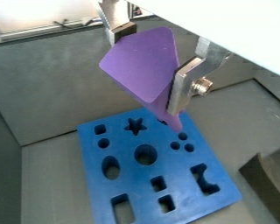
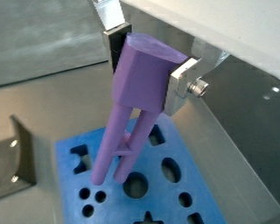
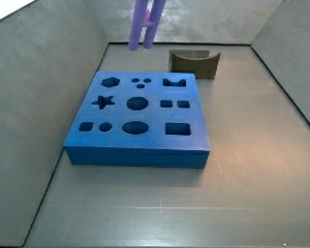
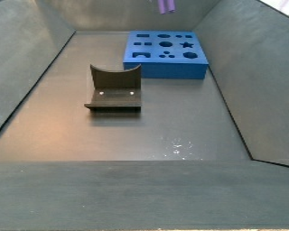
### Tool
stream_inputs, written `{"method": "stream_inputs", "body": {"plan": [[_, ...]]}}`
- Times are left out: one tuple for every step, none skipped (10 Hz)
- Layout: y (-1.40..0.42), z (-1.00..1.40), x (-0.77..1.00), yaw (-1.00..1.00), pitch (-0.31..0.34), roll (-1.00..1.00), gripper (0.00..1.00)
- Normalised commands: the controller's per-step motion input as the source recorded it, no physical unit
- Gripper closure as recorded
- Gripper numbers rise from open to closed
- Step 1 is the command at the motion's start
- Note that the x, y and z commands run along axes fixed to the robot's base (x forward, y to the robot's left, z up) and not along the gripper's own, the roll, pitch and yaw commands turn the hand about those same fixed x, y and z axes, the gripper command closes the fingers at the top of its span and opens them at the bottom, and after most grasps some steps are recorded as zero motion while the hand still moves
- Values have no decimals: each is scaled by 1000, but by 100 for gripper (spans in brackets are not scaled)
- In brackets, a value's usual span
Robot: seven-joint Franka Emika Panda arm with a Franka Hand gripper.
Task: Pick up the 3 prong object. Move up. Rotate the 3 prong object. Place the 3 prong object on the fixture. Regrasp the 3 prong object. Move to above the board. Insert the 3 prong object.
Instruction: Insert the 3 prong object.
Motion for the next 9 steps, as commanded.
{"method": "stream_inputs", "body": {"plan": [[406, 0, 0, 440, -123, -404, 100], [243, 0, 0, 360, -174, -500, 100], [249, 0, 0, 291, -191, -500, 100], [186, 0, 0, 351, -196, -500, 100], [0, -57, 0, 534, -216, -397, 100], [0, -211, 0, 671, -263, -263, 100], [14, -231, 0, 691, -274, -250, 100], [46, -251, 0, 709, -284, -240, 100], [46, -257, 0, 709, -290, -236, 100]]}}
